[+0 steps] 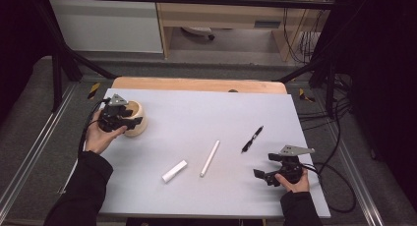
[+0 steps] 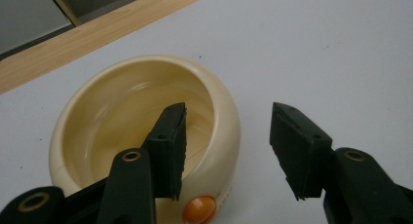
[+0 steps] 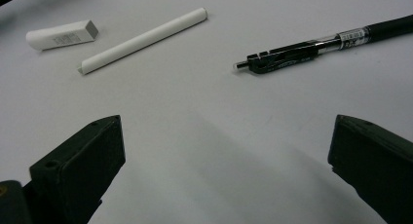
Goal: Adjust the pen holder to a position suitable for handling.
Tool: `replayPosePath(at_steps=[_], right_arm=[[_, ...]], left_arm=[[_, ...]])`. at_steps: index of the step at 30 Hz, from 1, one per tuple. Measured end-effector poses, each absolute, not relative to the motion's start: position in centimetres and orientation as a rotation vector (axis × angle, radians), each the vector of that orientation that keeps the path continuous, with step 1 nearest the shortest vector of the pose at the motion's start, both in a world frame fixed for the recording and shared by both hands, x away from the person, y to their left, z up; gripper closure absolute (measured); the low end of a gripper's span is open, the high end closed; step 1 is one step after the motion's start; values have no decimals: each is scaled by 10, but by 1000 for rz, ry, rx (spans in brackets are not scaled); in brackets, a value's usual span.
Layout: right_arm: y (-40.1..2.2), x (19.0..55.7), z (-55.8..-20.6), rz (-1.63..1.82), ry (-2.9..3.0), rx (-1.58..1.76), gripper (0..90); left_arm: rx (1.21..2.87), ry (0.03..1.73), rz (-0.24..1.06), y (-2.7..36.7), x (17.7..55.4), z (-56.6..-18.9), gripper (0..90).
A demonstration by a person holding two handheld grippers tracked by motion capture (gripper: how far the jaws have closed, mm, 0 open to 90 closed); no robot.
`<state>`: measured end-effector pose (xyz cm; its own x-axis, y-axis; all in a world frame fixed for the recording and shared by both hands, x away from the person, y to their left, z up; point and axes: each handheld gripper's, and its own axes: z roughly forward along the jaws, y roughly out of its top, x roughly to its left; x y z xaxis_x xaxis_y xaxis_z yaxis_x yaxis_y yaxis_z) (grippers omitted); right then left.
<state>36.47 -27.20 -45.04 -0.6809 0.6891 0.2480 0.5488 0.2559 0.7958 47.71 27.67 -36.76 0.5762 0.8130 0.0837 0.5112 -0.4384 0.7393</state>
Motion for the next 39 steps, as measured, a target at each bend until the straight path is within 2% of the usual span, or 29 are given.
replayPosePath(at_steps=[13, 24, 26, 39], right_arm=[[-272, 365, -451, 1402, 2369, 1173, 7], [-272, 365, -451, 1399, 2373, 1171, 7], [-272, 365, -451, 1401, 2372, 1171, 7], [-272, 365, -451, 1402, 2375, 1171, 7]], left_arm=[[2156, 1050, 574, 276, 482, -370, 653], [2185, 1038, 568, 273, 485, -370, 685], [2187, 1033, 569, 272, 485, -371, 729], [2199, 1037, 550, 269, 481, -371, 748]])
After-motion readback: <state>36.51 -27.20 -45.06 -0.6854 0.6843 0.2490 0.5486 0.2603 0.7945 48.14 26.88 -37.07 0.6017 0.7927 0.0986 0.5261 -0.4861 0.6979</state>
